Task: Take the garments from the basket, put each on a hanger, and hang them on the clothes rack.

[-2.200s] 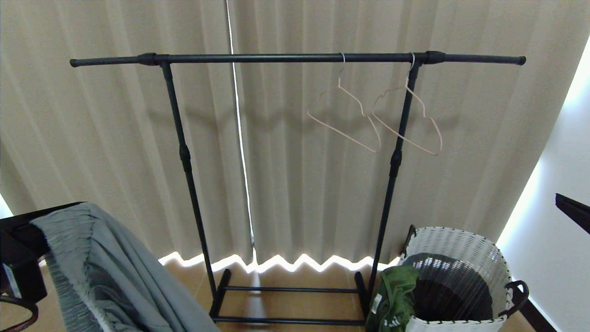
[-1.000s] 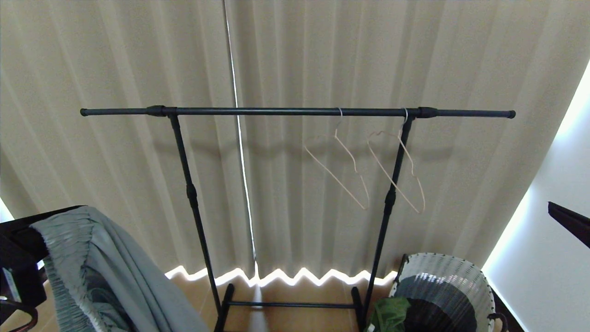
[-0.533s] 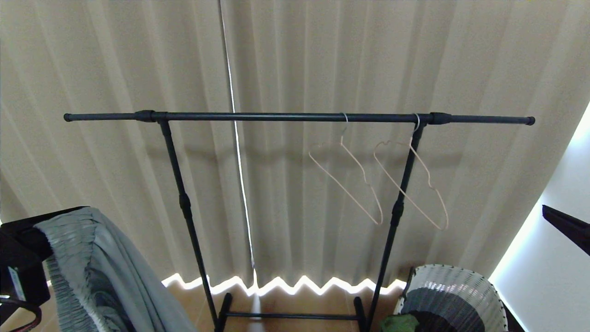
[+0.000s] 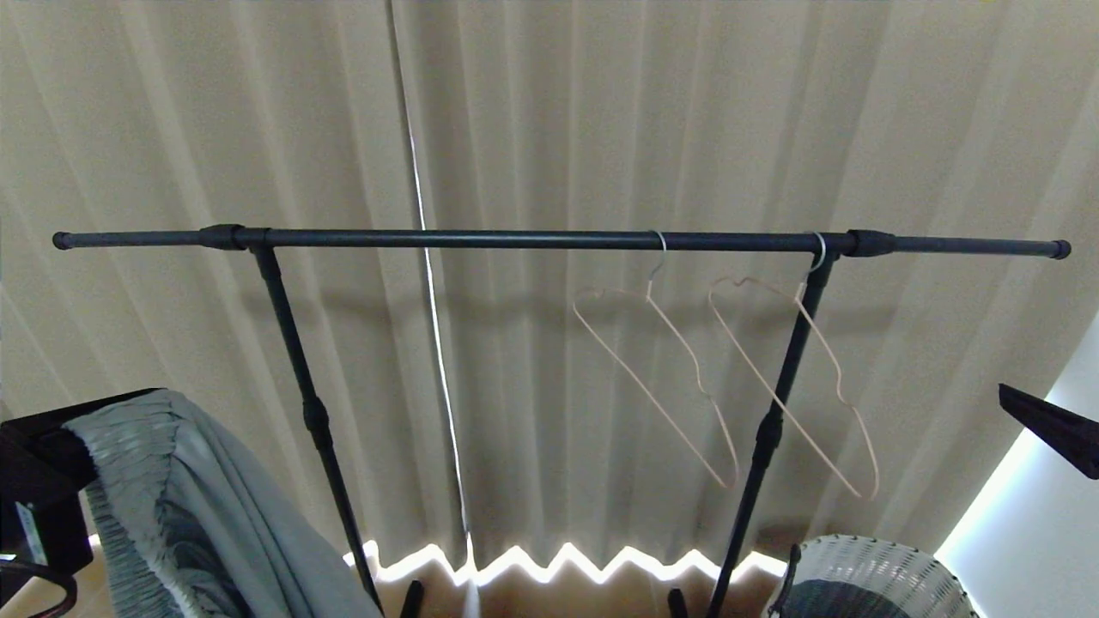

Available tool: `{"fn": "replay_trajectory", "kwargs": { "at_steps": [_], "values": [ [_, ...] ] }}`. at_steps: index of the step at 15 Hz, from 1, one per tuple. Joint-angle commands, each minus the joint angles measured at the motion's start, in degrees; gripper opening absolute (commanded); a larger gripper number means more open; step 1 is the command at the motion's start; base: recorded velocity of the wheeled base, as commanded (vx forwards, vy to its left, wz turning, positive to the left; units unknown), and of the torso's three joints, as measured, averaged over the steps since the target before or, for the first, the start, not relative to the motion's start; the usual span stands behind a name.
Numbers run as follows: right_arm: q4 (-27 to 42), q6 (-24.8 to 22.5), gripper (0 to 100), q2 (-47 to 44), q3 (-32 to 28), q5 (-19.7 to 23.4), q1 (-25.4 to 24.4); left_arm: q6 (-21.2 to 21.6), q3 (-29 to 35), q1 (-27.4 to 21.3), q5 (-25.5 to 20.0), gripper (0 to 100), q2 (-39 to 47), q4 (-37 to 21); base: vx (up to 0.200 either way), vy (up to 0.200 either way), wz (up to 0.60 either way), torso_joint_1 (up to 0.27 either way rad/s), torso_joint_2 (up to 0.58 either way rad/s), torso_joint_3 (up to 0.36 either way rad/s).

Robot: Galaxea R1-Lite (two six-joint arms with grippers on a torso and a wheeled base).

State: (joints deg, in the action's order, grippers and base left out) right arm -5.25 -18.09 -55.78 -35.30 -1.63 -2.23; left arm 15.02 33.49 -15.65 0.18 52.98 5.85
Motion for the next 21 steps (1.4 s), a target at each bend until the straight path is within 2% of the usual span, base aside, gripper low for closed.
{"fn": "replay_trajectory", "kwargs": {
  "at_steps": [1,3,5,7,11,14,16,21],
  "values": [
    [-0.02,0.51,100,-1.61,-0.12,0.32,-0.05,0.01,0.0,-0.08,-0.01,0,0.19,0.04,0.2,0.0,0.0,0.007,0.0,0.007],
    [0.07,1.83,100,-3.54,-0.47,0.4,0.12,0.01,-0.35,-0.08,-0.01,0,0.19,0.04,0.2,0.0,0.0,0.0,0.01,0.005],
    [-0.02,5.35,100,-7.58,-1.52,0.4,0.21,0.1,-1.58,-0.17,-0.01,0,0.19,0.04,0.2,0.0,0.0,0.0,0.0,0.002],
    [0.42,7.54,100,-12.07,-2.93,0.32,0.3,0.19,-2.11,-0.17,-0.01,0,0.19,0.04,0.0,0.0,0.0,0.0,0.0,0.0],
    [0.51,7.9,100,-21.03,-2.58,0.4,-0.14,0.27,-4.4,-0.26,-0.01,0,0.63,4.43,0.0,0.0,0.0,0.0,0.0,0.0],
    [-0.02,12.11,100,-26.22,-2.75,0.32,-0.49,0.36,-5.1,-0.08,-0.01,0,0.72,5.4,0.0,0.0,0.0,0.0,0.0,0.0],
    [-0.11,14.22,100,-27.89,-3.1,0.32,-1.64,1.68,-5.1,0.01,-0.01,0,0.98,5.4,0.0,0.0,0.0,0.0,0.0,0.0],
    [-0.11,14.58,100,-28.15,-2.93,0.32,-1.81,1.94,-5.19,0.01,0.08,0,0.9,5.4,0.0,0.0,0.0,0.0,0.0,0.0]
  ]
}}
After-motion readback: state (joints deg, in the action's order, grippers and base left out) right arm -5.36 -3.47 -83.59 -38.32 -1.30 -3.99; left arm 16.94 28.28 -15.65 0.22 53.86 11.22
